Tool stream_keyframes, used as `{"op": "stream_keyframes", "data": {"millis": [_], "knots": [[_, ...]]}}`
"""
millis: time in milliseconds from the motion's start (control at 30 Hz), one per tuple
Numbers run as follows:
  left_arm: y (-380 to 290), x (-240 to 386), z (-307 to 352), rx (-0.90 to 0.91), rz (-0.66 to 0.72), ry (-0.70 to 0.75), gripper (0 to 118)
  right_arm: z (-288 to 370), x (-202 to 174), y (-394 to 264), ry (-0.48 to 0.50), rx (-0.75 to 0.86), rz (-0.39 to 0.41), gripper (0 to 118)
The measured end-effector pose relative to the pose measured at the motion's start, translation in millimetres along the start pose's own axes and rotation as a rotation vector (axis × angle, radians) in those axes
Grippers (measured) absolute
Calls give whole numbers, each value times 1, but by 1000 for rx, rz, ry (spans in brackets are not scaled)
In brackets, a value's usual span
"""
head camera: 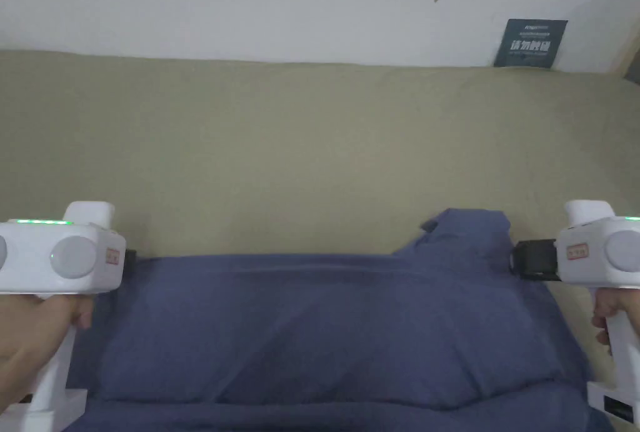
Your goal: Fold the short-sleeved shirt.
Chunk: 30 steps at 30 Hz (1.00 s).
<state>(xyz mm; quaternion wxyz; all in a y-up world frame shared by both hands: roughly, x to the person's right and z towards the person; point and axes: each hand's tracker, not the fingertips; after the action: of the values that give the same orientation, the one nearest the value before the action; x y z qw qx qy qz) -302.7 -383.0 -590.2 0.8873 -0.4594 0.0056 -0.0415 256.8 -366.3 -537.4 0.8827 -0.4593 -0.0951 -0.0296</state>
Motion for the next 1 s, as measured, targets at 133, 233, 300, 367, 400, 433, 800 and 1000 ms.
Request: {"op": "stream_keyframes", "data": {"millis": [133,233,300,367,400,433,800,1000], "knots": [[1,-4,-3,2,30,-13,5,-31,-3,-7,-44,-78,15,107],[1,-6,-4,2,34,-17,5,-42,-3,-17,-45,-81,41,107],[2,-7,-4,4,36,-21,5,-32,-3,-19,8,-42,-36,82],[0,-7,1,12,32,-23,5,-17,-3,-21,29,22,6,13],[-1,-7,4,16,32,-23,5,-12,-4,-25,78,34,35,8],[-3,-9,8,25,35,-22,5,-6,-6,-30,95,19,44,8],[-35,-42,115,143,48,-67,5,122,17,-63,158,167,-17,8],[-91,-62,169,167,44,-93,5,183,19,-111,191,212,22,8]]}}
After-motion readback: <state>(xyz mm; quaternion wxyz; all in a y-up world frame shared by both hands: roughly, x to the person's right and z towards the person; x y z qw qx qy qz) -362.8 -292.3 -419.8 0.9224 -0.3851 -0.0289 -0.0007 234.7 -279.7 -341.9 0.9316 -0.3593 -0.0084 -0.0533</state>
